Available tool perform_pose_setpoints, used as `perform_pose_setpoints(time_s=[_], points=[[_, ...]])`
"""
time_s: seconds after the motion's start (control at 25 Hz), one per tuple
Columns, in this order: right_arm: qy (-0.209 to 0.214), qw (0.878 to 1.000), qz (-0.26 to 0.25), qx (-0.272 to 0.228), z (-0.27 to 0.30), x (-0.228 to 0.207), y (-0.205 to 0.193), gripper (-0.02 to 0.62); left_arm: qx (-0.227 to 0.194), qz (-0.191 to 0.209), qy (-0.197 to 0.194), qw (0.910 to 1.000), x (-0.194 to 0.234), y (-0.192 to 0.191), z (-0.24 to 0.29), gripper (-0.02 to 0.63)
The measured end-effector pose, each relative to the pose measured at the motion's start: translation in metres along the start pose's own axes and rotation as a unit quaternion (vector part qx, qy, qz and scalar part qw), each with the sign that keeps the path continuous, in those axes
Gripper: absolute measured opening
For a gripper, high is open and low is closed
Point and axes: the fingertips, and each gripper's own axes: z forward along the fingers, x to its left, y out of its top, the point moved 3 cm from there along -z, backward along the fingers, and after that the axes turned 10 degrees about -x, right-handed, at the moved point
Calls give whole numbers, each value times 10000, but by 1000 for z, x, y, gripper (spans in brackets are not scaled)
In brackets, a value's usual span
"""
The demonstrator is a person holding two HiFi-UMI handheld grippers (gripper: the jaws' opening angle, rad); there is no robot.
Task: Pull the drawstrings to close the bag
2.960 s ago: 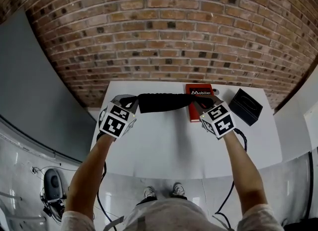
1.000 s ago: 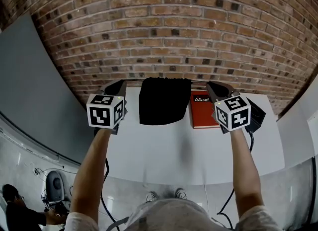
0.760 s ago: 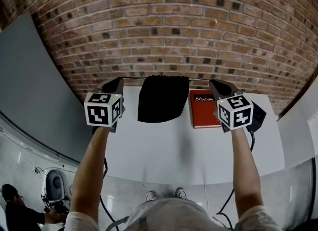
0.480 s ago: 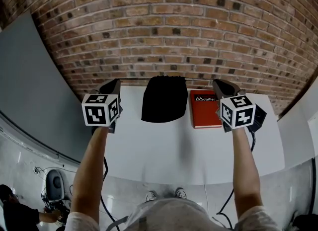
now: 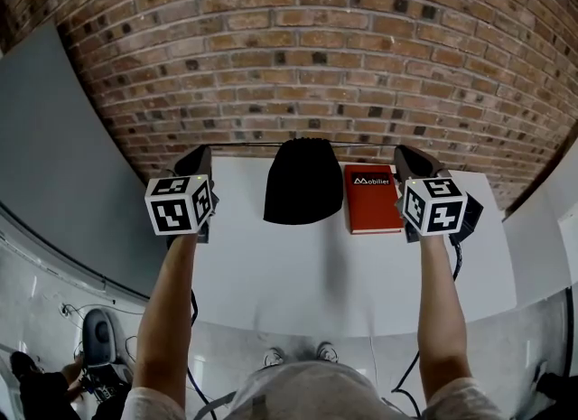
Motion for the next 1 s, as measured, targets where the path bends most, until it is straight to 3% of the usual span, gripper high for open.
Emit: perform_pose_setpoints(time_s=[0.4,1.0], points=[[-369,9990,186,-186,-5,-9,10,6,-143,-8,44,9999,-7,3,0,5],[-466,9984,159,-277,-13,-5,11,6,-156,109,39,9998,-8,3,-7,6]])
